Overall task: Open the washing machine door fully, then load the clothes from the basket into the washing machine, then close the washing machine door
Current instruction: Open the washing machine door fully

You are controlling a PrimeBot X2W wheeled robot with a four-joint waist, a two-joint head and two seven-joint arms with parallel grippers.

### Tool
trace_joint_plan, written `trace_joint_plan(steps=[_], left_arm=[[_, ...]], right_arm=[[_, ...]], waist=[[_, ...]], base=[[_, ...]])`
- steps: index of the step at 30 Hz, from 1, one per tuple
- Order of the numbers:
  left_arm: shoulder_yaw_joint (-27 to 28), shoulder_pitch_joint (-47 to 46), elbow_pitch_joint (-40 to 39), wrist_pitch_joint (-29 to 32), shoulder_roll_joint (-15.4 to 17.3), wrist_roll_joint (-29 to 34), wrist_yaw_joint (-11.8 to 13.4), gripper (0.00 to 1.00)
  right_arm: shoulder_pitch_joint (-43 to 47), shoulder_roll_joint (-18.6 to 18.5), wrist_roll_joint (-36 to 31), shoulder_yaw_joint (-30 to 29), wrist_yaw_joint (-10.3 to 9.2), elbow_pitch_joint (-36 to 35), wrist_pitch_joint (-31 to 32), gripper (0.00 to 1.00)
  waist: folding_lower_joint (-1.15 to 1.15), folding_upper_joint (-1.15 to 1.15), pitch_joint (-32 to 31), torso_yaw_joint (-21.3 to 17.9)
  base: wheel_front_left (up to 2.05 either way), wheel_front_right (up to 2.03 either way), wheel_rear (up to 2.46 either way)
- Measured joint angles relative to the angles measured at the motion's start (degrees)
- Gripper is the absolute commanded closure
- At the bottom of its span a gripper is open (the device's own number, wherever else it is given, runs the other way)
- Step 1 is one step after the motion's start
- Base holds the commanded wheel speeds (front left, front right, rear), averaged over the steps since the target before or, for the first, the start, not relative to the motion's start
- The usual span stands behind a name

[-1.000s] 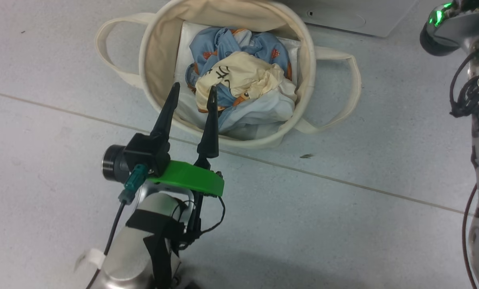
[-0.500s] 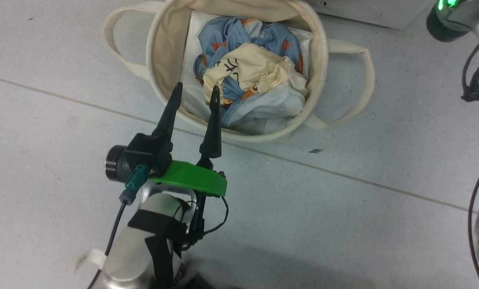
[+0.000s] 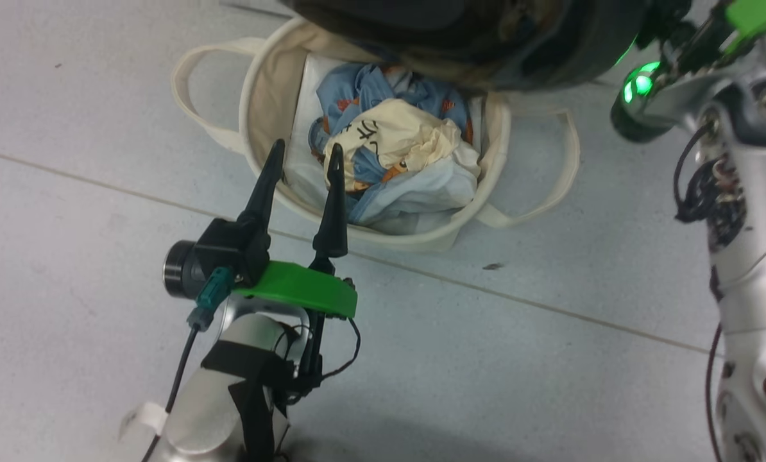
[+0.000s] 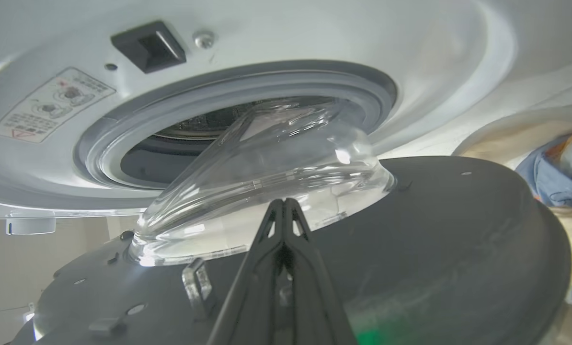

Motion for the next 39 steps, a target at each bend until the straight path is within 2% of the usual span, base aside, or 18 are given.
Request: trace_joint_plan(steps=[8, 14, 23, 30, 35, 37, 39], left_arm=[[0.08, 2.64, 0.90, 0.00, 0.02, -0.01, -0.48, 0.00], [-0.08, 5.08, 1.71, 0.00, 0.04, -0.07, -0.48, 0.00], [0.96, 10.74, 3.03, 0.00, 0.16, -0.08, -1.04, 0.00], [1.62, 11.60, 3.27, 0.00, 0.20, 0.12, -1.08, 0.00], [1.72, 12.69, 3.65, 0.00, 0.21, 0.52, -2.08, 0.00], [1.72, 13.37, 3.86, 0.00, 0.23, 0.53, -2.54, 0.00], [1.70, 13.86, 4.33, 0.00, 0.26, 0.80, -2.92, 0.00]], right_arm=[[7.49, 2.63, 2.52, -0.29, 0.00, -0.02, 1.27, 1.00], [14.68, 3.61, 3.87, 2.11, 0.00, -1.05, 1.97, 1.00], [23.05, 4.50, 11.38, 14.00, 0.00, -0.74, -1.66, 1.00], [23.65, 4.55, 13.02, 16.24, 0.00, 1.21, -5.66, 1.00], [23.68, 4.33, 7.77, 15.50, 0.00, 2.58, -9.96, 1.00], [23.85, 3.79, 3.50, 15.13, 0.00, 1.93, -14.25, 1.00], [24.64, 1.45, -5.19, 16.64, 0.00, -0.26, -22.34, 1.00]], waist=[[0.00, 0.00, -5.20, 0.17], [0.00, 0.00, -9.86, 0.83], [-0.01, 0.00, -16.85, 2.25], [-0.01, 0.00, -20.06, 3.04], [-0.01, 0.00, -22.27, 2.37], [-0.01, 0.00, -23.25, 1.83], [-0.01, 0.00, -24.29, 1.16]], base=[[0.00, 0.00, 0.00], [0.00, 0.00, 0.00], [0.00, 0.00, 0.00], [0.00, 0.00, 0.00], [0.00, 0.00, 0.00], [0.00, 0.00, 0.00], [0.00, 0.00, 0.00]])
